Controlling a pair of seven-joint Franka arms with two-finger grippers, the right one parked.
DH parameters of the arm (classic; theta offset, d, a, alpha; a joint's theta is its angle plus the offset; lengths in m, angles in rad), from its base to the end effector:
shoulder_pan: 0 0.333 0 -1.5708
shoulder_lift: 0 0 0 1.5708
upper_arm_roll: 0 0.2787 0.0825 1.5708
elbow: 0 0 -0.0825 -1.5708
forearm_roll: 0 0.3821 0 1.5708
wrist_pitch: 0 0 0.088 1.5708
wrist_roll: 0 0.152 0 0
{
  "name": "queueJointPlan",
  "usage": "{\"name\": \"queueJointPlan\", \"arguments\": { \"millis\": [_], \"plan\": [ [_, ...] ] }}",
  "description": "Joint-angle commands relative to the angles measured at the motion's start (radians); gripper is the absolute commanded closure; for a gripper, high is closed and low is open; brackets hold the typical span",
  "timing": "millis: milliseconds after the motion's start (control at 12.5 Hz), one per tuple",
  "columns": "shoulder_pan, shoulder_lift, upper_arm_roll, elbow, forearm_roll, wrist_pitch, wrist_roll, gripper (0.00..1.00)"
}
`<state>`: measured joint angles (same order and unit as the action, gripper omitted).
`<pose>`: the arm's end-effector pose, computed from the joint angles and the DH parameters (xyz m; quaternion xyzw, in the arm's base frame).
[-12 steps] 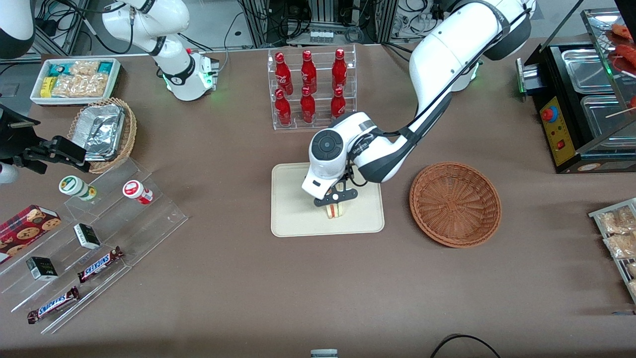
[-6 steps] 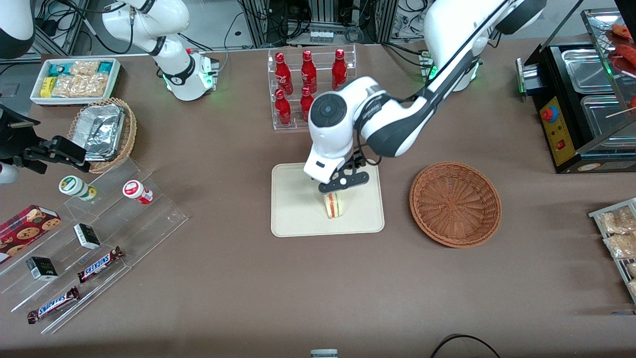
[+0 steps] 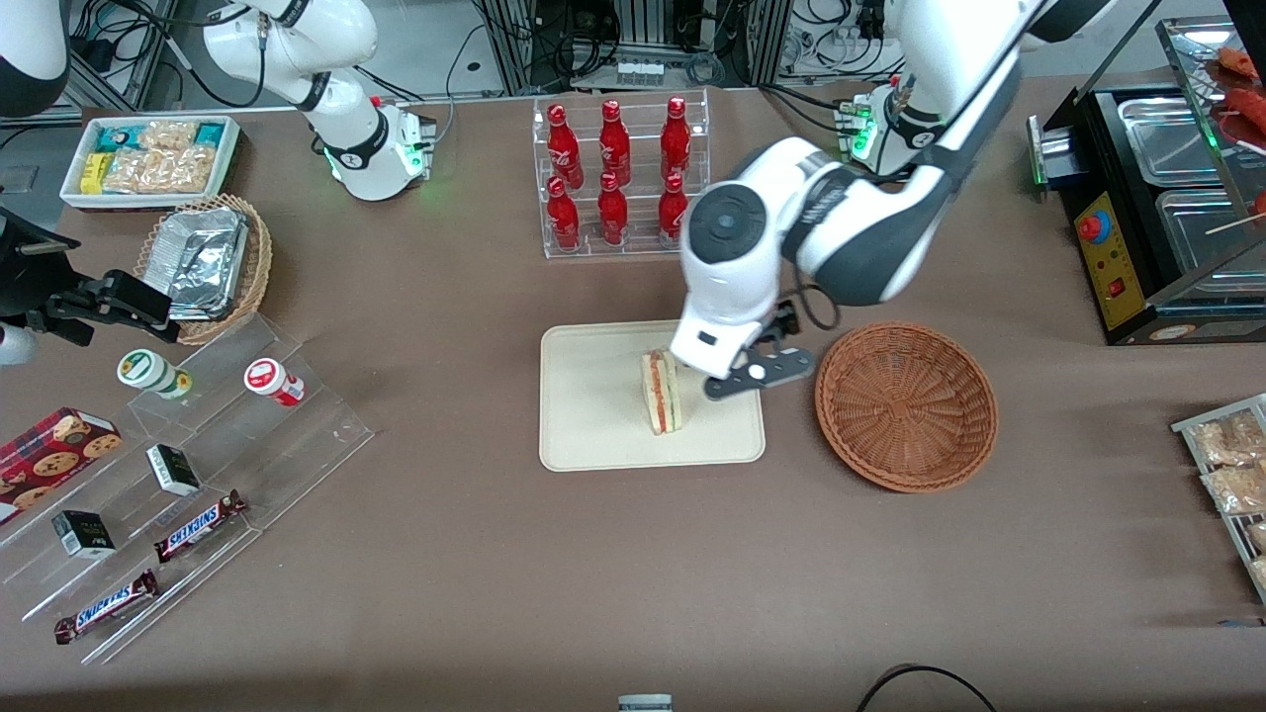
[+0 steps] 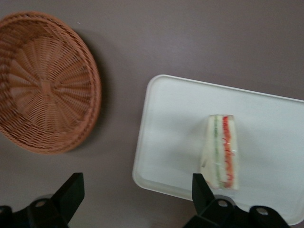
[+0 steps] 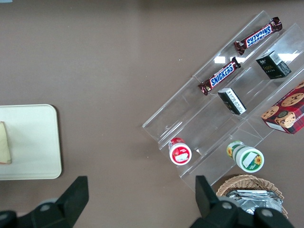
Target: Place sandwich from basket to tray
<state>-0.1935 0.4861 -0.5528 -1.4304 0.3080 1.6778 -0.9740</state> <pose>0.5256 -0.3712 0.3560 -0.9912 -0.0997 0.0347 0.0794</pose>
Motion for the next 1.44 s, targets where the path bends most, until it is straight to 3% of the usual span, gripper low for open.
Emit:
{"name": "queueJointPlan", "arguments": {
  "millis": [0, 640, 880, 1040, 1360],
  "plan": [
    [0.078, -0.069, -0.004, -0.039, -0.052, -0.073, 0.176, 0.00],
    [0.241, -0.129, -0.003, -0.059, -0.053, -0.090, 0.296, 0.00],
    [0.299, -0.243, 0.005, -0.151, -0.084, -0.119, 0.423, 0.00],
    [0.298, -0.331, 0.097, -0.199, -0.167, -0.145, 0.544, 0.00],
    [0.258, -0.432, 0.250, -0.200, -0.223, -0.286, 0.769, 0.00]
  ]
}}
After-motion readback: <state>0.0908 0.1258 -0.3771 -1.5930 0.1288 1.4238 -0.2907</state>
